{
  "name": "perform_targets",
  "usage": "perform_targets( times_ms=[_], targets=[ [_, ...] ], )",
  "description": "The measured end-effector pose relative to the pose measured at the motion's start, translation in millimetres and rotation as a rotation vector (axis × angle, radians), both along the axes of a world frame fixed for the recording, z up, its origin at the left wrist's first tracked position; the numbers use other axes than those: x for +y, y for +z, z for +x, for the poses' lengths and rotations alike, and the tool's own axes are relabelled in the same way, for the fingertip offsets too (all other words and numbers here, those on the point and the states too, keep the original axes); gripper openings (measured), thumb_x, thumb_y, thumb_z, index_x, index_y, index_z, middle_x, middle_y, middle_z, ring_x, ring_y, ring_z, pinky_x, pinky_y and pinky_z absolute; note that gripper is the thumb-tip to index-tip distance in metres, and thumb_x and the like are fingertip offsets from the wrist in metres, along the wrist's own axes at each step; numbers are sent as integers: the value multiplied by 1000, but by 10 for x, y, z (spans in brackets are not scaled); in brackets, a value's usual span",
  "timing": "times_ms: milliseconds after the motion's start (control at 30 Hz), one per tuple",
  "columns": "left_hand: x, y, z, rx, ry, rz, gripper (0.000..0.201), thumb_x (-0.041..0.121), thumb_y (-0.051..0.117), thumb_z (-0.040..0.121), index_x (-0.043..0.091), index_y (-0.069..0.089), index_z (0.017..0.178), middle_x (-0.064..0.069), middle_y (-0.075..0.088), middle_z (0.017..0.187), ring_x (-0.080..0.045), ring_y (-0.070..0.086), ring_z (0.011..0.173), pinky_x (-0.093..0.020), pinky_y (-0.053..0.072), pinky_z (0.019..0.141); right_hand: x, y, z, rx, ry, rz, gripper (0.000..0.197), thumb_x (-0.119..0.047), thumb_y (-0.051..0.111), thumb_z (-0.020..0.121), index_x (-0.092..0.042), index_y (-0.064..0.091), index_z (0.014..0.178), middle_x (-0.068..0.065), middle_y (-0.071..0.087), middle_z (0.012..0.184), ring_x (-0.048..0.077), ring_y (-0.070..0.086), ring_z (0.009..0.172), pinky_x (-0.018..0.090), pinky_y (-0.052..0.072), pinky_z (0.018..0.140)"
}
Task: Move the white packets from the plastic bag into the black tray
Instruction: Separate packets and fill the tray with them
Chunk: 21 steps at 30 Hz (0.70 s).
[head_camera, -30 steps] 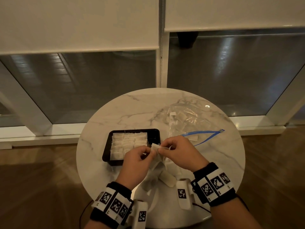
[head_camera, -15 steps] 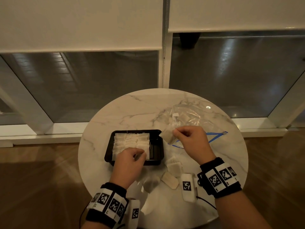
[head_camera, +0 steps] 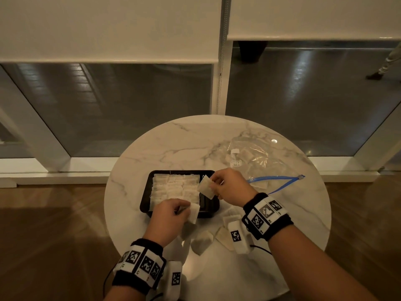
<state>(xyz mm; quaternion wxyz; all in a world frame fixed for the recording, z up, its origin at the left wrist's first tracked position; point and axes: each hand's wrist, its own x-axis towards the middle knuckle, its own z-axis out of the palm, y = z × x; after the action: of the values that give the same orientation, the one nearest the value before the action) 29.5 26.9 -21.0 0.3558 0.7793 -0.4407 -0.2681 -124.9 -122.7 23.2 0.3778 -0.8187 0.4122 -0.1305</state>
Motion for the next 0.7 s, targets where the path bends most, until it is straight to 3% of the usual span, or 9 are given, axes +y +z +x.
perform_targets(
  times_ms=[100, 200, 267, 333, 500, 700],
  targets=[
    [-19, -19, 12, -4, -12, 4, 21, 17, 68, 94, 21, 74, 114, 8, 68, 114, -4, 60, 105, -16, 47, 91, -78, 17, 94, 84, 25, -56, 9, -19, 64, 94, -21, 72, 90, -1, 71, 84, 13, 66, 79, 18, 49, 65],
    [-34, -30, 24, -5, -11, 0, 21, 20, 68, 95, 23, 74, 114, 11, 67, 110, 1, 58, 101, -12, 45, 88, -207, 11, 157, 140, 18, -69, 13, -16, 63, 93, -13, 76, 94, 1, 72, 85, 15, 67, 79, 23, 51, 69],
    [-39, -42, 35, -5, -13, -10, 20, 21, 68, 95, 23, 74, 114, 14, 66, 108, 5, 57, 97, -9, 43, 85, -312, -10, 186, 191, 23, -82, 14, -14, 63, 92, -14, 77, 93, -1, 69, 83, 13, 65, 77, 22, 51, 65],
    [-46, -56, 45, -5, -9, -21, 20, 21, 68, 95, 23, 74, 114, 14, 66, 108, 5, 57, 98, -12, 45, 88, -419, -25, 219, 232, 33, -95, 14, -12, 63, 91, -12, 77, 93, 0, 70, 86, 11, 63, 73, 20, 49, 61],
    [-46, -65, 48, 9, -18, -28, 22, 26, 70, 93, 22, 74, 115, 12, 67, 112, -1, 60, 107, -25, 52, 99, -644, -30, 345, 305, 60, -146, 12, -16, 71, 90, -11, 77, 99, 5, 74, 98, 18, 68, 91, 28, 55, 81],
    [-19, -81, 38, 31, -17, -57, 21, 26, 70, 93, 22, 74, 113, 13, 67, 111, 4, 58, 103, -18, 49, 94, -702, -23, 487, 448, 117, -277, 14, -14, 66, 91, -17, 75, 101, 5, 72, 102, 23, 69, 91, 37, 59, 85]
  ],
)
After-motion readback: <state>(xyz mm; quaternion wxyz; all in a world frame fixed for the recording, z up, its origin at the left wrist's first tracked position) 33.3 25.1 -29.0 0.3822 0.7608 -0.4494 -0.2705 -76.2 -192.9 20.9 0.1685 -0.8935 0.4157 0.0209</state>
